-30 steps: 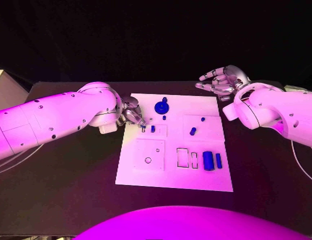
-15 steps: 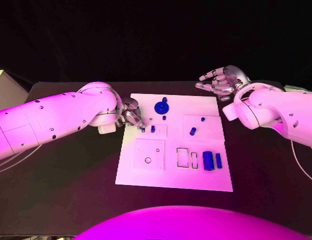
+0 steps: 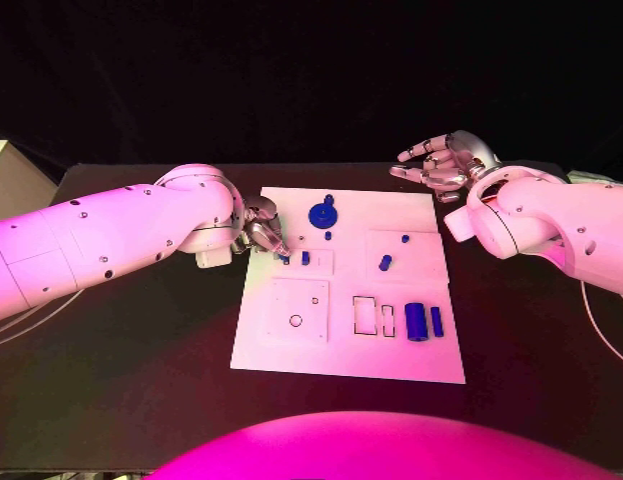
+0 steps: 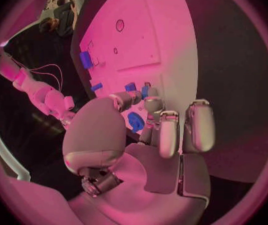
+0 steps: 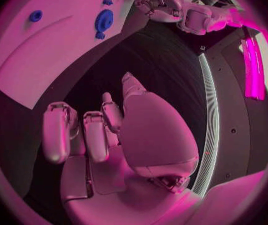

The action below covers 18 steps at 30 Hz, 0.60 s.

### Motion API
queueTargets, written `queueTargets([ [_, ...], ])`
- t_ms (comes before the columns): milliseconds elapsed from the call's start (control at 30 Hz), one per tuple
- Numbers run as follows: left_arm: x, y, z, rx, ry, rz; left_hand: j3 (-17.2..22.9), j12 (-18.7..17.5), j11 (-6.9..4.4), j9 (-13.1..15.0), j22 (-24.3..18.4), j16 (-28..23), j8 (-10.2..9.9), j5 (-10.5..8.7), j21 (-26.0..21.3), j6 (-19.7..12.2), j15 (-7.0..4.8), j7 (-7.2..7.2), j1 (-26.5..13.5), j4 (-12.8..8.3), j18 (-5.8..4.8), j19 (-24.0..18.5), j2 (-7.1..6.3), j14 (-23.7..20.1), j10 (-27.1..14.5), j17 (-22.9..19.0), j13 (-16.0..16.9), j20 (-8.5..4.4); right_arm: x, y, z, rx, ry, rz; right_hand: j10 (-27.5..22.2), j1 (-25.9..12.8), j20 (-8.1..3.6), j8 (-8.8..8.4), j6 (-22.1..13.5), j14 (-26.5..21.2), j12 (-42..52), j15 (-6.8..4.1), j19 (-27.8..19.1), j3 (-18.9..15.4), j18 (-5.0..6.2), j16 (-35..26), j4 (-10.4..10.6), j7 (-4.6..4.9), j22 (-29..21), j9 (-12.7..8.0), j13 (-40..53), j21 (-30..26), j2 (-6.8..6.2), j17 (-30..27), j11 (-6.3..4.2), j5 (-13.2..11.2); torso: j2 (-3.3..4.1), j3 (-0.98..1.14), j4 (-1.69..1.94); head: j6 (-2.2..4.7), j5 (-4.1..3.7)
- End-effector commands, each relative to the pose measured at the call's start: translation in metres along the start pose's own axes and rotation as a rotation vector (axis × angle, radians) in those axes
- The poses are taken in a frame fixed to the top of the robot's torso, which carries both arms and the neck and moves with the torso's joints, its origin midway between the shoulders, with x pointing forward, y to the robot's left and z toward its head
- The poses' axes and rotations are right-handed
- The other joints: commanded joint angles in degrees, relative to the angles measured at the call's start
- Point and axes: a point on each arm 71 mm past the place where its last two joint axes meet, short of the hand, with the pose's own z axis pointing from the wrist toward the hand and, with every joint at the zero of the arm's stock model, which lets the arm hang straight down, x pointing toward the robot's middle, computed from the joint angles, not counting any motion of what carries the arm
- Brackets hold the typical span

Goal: Assemble the parts on the task board

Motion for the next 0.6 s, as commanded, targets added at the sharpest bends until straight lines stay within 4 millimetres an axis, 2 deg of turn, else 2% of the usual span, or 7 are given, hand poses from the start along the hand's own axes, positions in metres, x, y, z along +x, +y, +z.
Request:
queueTargets([
  [33, 0.0016, -0.0019, -0.0002, 0.003, 0.013, 0.013, 9.58, 0.26, -0.01, 0.03, 0.36, 0.20, 0.20, 0.20, 0.35, 0.90, -0.27, -0.54, -0.05, -9.41, -0.32, 0.30, 0.67, 5.93, 0.54, 15.02, 0.01, 0.11, 0.0012, 0.0009, -0.0001, -0.015, 0.013, -0.004, -0.11, -0.54, -0.07, 0.37, -0.35, 3.62, -0.27, -0.08, 0.54, 0.33, 0.60, -0.25, 0.00, -0.04, 5.76, 0.06, -0.10, -0.21, -0.18, 7.00, -0.21, 0.27, -0.01, -0.02, 0.02, 0.01, -0.03],
  [600, 0.0027, -0.0027, -0.0010, 0.008, 0.017, 0.016, 9.65, 0.30, -0.01, -0.01, 0.31, 0.24, 0.20, 0.19, 0.33, 0.92, -0.27, -0.54, -0.11, -9.46, -0.31, 0.27, 0.66, 5.96, 0.60, 15.10, 0.09, 0.10, 0.0019, 0.0001, -0.0001, -0.014, 0.014, -0.004, -0.11, -0.54, -0.07, 0.37, -0.35, 3.62, -0.27, -0.08, 0.54, 0.33, 0.60, -0.25, 0.00, -0.04, 5.76, 0.06, -0.10, -0.21, -0.18, 7.00, -0.21, 0.27, 0.03, -0.03, -0.01, 0.01, -0.02],
])
